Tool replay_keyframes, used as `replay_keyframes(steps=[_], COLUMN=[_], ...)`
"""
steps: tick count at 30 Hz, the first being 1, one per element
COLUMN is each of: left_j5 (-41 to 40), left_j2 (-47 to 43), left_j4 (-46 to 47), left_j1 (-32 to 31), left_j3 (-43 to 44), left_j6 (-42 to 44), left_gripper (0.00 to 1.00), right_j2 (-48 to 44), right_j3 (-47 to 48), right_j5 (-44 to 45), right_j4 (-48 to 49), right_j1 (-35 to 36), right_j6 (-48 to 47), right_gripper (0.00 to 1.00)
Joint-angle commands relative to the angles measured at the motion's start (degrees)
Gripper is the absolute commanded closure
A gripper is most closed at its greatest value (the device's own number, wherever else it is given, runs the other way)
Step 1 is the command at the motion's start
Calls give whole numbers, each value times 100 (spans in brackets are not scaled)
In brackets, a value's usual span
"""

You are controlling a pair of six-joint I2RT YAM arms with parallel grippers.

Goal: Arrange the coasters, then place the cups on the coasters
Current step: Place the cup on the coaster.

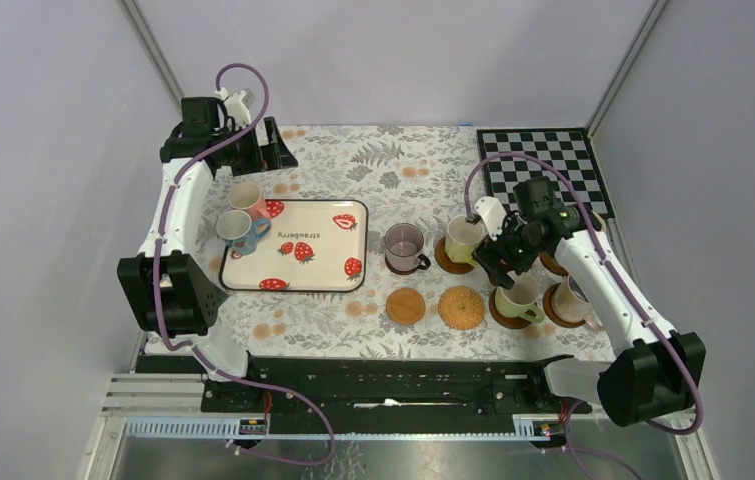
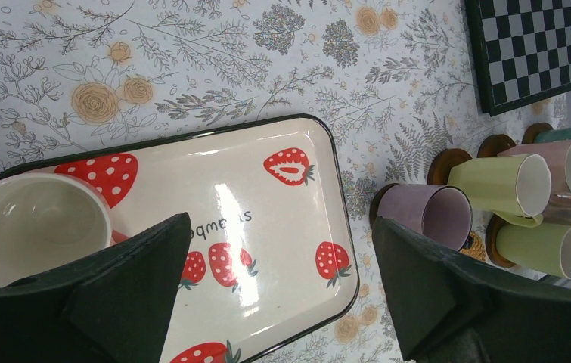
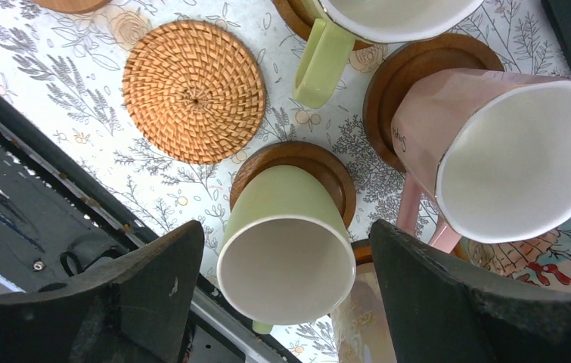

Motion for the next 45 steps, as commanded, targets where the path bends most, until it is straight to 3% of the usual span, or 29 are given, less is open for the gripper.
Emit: replay_keyframes(steps=[1, 19, 33, 45], left_j5=[-59, -39, -28, -4], left_j2=[-146, -82, -42, -5], left_j4=[296, 368, 366, 366], left_j1=[-14, -10, -14, -16], left_j3=[42, 20, 53, 85], left_j6=[-24, -86, -68, -68], left_gripper=[1, 1, 1, 1], right_j2=[140, 408, 547, 392], right_j3=[-77, -502, -554, -762], right_j5=[537, 1027, 1493, 1359], right_j4=[253, 549, 604, 522], right_j1=[205, 350, 355, 342], right_j6=[304, 452, 668, 611], right_gripper=[13, 15, 22, 29])
